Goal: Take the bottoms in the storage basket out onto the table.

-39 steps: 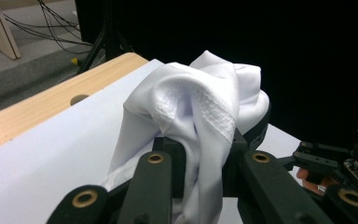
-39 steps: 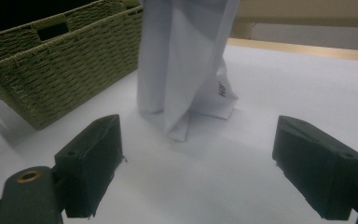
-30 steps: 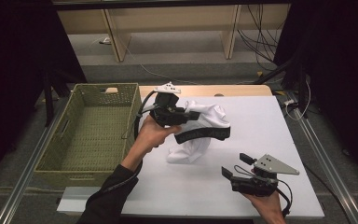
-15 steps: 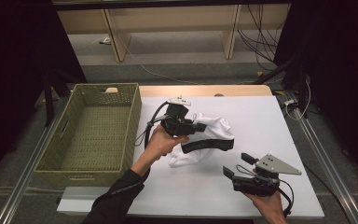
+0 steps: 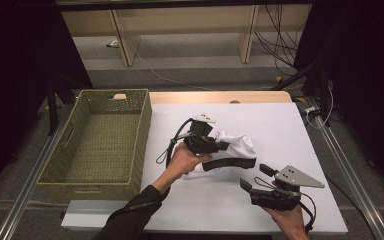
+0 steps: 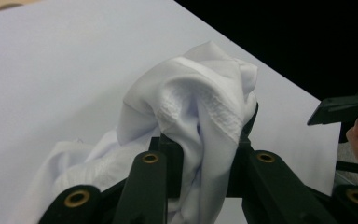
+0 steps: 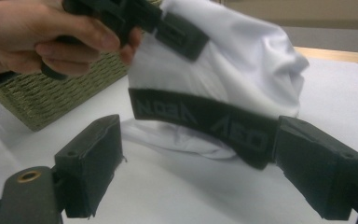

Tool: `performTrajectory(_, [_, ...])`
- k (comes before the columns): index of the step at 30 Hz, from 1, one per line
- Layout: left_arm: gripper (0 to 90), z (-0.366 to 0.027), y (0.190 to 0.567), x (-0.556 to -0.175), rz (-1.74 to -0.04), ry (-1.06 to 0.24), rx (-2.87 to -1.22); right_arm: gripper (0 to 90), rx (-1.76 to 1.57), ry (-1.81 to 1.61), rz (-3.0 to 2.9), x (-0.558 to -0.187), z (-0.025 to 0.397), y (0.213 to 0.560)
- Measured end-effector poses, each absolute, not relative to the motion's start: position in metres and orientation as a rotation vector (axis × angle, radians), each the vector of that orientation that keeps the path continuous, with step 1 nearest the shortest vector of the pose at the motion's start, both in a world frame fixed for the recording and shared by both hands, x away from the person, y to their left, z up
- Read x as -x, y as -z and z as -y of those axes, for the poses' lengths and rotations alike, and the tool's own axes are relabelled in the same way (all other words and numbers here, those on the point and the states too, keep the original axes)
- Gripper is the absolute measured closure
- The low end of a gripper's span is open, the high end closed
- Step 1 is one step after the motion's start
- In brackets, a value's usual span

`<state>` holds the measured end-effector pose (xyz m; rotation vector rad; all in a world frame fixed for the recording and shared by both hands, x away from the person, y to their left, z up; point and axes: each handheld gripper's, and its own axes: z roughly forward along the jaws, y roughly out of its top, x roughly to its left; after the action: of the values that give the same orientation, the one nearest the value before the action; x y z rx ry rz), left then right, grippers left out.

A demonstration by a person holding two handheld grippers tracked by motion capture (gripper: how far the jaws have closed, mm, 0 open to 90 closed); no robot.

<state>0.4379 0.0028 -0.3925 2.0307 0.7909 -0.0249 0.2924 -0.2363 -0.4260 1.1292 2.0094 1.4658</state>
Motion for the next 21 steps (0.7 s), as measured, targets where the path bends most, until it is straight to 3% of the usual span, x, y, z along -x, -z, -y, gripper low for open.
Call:
performTrajectory(4, [71.8,0.006,0.405,-0.438,-0.799,0.035,-2.068,16.9,-1.123,-1.475,-2.007,-0.293,0.235,0.427])
performTrajectory(8, [61.4,0.014,0.416,-0.437,-0.822,0.059,-2.092,16.8,-1.117,-1.463,-2.015,-0.292,0.234,0.427])
performTrajectory(10, [51.1,0.017,0.417,-0.437,-0.833,0.067,-2.103,16.9,-1.112,-1.464,-2.016,-0.292,0.234,0.427])
performTrajectory(11, [51.1,0.018,0.417,-0.437,-0.843,0.075,-2.106,16.8,-1.113,-1.458,-2.023,-0.291,0.234,0.426])
performTrajectory(13, [39.0,0.019,0.413,-0.436,-0.827,0.107,-2.107,16.8,-1.112,-1.461,-2.024,-0.291,0.234,0.427])
performTrajectory(21, [27.1,0.016,0.396,-0.429,-0.794,0.074,-2.076,16.9,-1.114,-1.459,-2.025,-0.291,0.234,0.427])
